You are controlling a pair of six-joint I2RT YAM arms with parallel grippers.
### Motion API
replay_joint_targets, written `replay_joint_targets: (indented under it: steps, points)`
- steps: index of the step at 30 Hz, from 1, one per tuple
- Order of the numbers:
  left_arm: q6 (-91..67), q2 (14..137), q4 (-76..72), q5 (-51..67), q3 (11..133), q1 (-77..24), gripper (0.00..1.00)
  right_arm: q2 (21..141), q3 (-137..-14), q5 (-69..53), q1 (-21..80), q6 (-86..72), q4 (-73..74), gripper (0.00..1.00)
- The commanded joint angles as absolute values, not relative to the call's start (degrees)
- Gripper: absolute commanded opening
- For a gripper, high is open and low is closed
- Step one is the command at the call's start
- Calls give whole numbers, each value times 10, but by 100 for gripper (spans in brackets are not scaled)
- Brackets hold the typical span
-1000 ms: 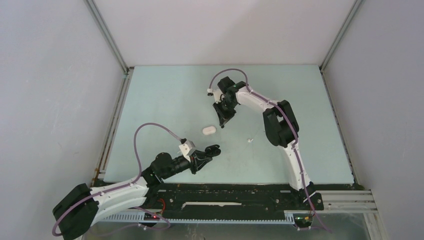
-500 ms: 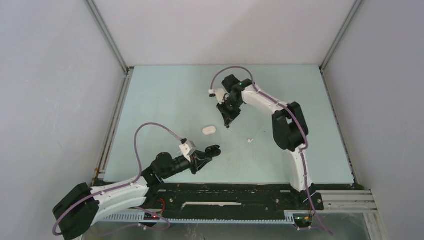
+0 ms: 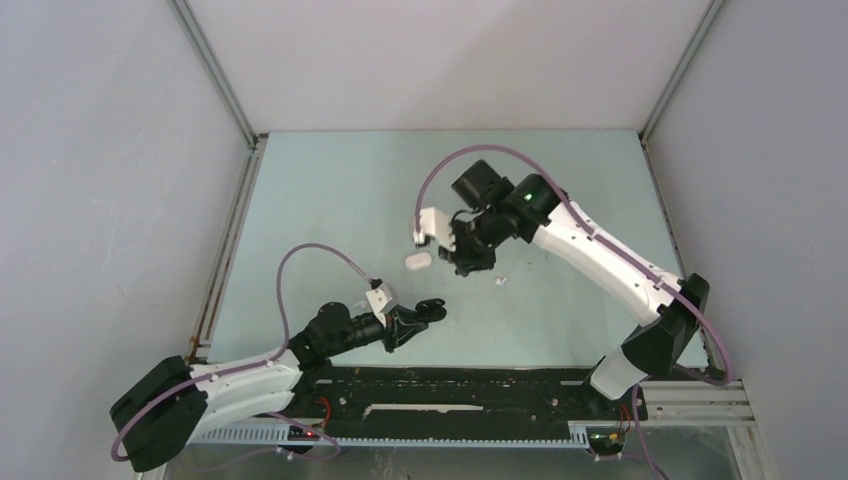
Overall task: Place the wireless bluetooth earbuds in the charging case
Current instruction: Pick up the earbud from the center of the board, then place the earbud in the charging case.
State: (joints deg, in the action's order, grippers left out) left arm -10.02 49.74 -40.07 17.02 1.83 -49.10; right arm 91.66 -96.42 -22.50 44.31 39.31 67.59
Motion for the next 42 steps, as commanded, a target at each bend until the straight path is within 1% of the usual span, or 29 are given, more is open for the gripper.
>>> replay_joint_targets:
  steps: [1,9,15,21,42]
  points:
    - [-97,510,-446,208,46,-492,0,926,-948,-206,501,436,738,0]
    - [-98,504,-450,214,42,-491,1,951,-963,-180,579,422,747,0]
    - [-102,524,-453,230,50,-492,1,968,-960,-142,632,415,733,0]
    - [-107,534,-455,238,54,-492,0,968,-952,-133,658,409,705,0]
    - [-121,540,-477,269,54,-492,0,969,-891,-34,731,394,608,0]
